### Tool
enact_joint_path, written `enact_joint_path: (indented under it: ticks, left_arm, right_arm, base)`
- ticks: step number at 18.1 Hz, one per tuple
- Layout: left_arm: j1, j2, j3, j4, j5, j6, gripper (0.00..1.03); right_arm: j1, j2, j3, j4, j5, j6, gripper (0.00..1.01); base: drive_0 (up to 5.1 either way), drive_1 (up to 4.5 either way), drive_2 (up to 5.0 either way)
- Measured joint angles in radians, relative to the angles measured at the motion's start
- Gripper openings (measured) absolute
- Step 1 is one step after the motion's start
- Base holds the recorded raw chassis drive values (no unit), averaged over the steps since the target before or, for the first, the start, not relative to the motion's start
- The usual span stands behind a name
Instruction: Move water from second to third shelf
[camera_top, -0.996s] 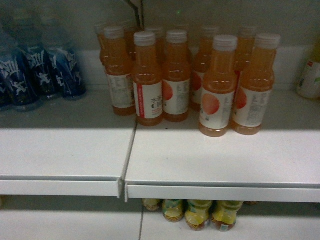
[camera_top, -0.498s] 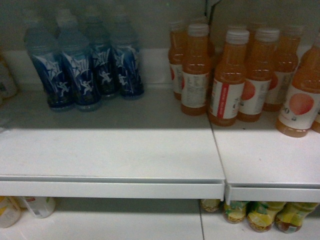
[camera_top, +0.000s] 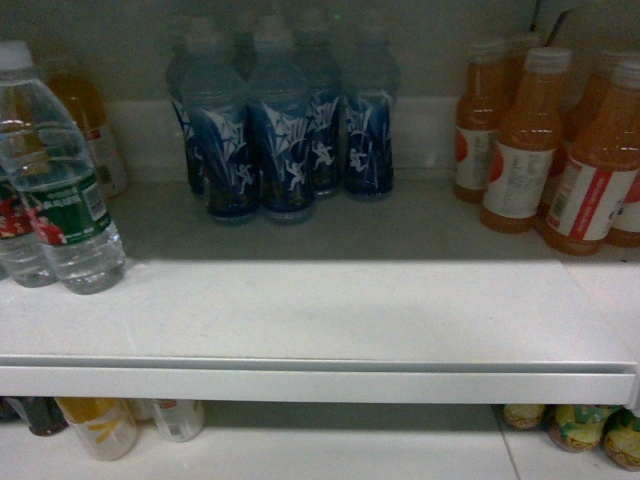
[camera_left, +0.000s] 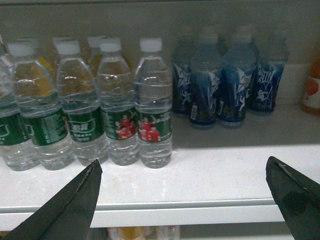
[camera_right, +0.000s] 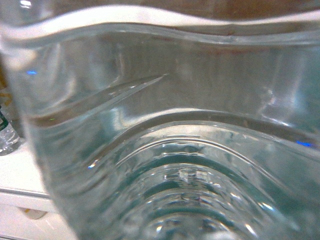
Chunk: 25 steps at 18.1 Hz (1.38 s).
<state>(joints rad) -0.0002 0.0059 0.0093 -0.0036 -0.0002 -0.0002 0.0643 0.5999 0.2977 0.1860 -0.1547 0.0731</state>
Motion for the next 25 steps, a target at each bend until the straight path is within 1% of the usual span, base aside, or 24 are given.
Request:
enact_joint_path:
  ticks: [25]
  left_arm:
    - [0.0, 0.0, 0.0, 0.004, 0.0, 0.0, 0.98]
  right_arm:
    - [0.0, 0.0, 0.0, -0.007, 0.0, 0.0, 0.41]
  base:
    - [-5.0, 2.45, 2.4]
